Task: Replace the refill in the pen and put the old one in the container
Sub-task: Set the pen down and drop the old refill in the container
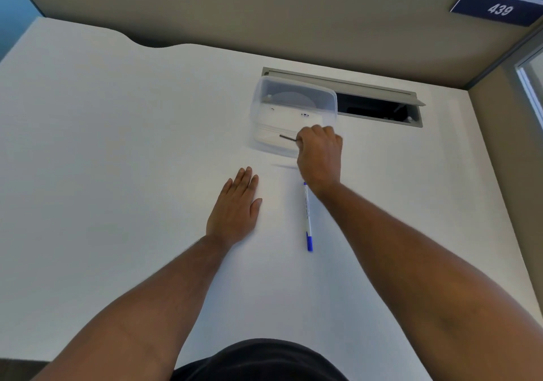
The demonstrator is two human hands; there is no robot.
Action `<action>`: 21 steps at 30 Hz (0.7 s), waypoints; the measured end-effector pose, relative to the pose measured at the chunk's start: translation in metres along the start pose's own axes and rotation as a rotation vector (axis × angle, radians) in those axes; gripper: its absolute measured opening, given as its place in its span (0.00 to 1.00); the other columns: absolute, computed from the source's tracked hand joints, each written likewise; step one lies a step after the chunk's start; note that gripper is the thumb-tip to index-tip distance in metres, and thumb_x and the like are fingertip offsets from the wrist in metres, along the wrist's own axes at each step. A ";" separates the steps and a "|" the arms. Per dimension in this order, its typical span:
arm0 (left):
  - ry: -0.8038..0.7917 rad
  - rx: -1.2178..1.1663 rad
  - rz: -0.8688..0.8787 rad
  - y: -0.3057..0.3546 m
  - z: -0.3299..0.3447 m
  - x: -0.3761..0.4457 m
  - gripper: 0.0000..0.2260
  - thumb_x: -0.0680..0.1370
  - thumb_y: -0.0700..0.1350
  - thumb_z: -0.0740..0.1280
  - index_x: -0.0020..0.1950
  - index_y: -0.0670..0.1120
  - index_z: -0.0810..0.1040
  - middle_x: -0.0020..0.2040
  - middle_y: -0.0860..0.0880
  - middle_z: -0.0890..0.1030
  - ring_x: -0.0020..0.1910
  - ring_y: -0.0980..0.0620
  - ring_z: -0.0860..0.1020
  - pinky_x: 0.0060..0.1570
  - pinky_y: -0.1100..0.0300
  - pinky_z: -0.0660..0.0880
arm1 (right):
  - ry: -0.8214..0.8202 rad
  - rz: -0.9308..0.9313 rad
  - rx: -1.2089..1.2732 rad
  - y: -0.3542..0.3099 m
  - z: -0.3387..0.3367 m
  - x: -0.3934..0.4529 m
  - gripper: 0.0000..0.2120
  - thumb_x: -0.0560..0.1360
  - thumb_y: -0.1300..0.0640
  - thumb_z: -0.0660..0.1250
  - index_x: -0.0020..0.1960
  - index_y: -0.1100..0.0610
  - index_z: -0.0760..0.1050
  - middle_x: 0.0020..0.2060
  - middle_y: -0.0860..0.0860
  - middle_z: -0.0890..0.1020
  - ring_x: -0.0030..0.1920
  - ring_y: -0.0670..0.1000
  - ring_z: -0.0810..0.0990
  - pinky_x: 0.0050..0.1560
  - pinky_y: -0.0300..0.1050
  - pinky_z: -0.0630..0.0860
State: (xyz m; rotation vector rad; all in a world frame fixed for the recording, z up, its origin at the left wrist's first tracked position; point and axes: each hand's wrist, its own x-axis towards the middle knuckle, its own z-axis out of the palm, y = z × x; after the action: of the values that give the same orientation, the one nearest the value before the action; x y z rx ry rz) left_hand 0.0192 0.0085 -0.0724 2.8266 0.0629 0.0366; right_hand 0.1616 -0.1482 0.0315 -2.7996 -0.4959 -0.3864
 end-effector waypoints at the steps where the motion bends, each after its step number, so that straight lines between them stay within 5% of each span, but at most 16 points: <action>1: -0.003 0.002 0.000 0.000 0.000 0.000 0.26 0.83 0.52 0.51 0.79 0.44 0.59 0.81 0.45 0.57 0.80 0.48 0.53 0.77 0.49 0.55 | 0.012 0.012 0.006 0.000 -0.003 0.009 0.07 0.74 0.67 0.69 0.46 0.57 0.80 0.41 0.53 0.82 0.47 0.59 0.77 0.49 0.53 0.70; 21: -0.013 -0.003 -0.012 0.001 -0.001 0.000 0.25 0.83 0.52 0.51 0.79 0.44 0.59 0.81 0.46 0.57 0.80 0.48 0.53 0.77 0.50 0.55 | -0.096 -0.019 -0.034 0.002 -0.001 0.047 0.06 0.77 0.65 0.69 0.51 0.58 0.82 0.47 0.55 0.85 0.53 0.56 0.79 0.62 0.56 0.72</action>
State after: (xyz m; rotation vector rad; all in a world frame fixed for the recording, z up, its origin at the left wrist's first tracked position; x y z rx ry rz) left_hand 0.0189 0.0078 -0.0715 2.8226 0.0767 0.0163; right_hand 0.2048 -0.1360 0.0462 -2.8583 -0.5426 -0.2675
